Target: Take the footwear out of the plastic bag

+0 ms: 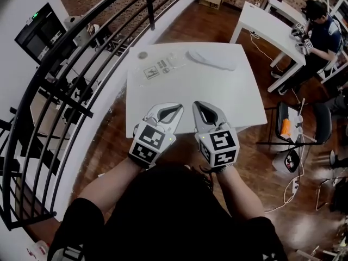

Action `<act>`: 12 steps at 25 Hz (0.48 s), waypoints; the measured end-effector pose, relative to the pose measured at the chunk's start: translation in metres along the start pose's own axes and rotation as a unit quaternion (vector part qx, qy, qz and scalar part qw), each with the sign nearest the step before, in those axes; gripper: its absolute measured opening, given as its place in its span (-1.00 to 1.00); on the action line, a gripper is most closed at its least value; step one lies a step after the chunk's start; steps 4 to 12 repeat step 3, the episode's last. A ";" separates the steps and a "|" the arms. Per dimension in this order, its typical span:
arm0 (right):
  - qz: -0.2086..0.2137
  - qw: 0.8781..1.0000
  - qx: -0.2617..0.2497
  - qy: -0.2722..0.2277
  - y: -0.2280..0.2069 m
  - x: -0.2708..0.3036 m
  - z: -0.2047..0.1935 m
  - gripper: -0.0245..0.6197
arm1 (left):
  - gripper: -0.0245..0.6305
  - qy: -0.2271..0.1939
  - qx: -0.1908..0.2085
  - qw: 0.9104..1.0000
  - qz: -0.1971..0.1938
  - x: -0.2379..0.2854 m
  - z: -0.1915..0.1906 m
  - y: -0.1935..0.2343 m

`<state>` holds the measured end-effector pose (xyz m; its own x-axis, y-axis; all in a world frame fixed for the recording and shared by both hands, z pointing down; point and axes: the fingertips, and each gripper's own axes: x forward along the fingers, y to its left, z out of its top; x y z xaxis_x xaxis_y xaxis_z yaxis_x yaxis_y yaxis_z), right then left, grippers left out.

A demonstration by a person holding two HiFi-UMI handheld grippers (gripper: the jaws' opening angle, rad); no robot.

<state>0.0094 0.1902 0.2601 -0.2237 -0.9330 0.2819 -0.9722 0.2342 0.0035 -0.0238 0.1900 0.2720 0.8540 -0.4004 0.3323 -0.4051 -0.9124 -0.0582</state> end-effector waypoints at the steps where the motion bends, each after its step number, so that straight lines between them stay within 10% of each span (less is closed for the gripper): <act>1: -0.002 1.000 -0.001 0.000 0.003 0.001 0.001 -0.95 | -0.87 -0.001 0.000 1.000 -0.001 -0.002 0.000 0.002; 12: -0.005 1.000 -0.002 -0.001 0.007 0.002 0.003 -0.95 | -0.87 -0.002 0.000 1.000 -0.002 -0.007 -0.001 0.006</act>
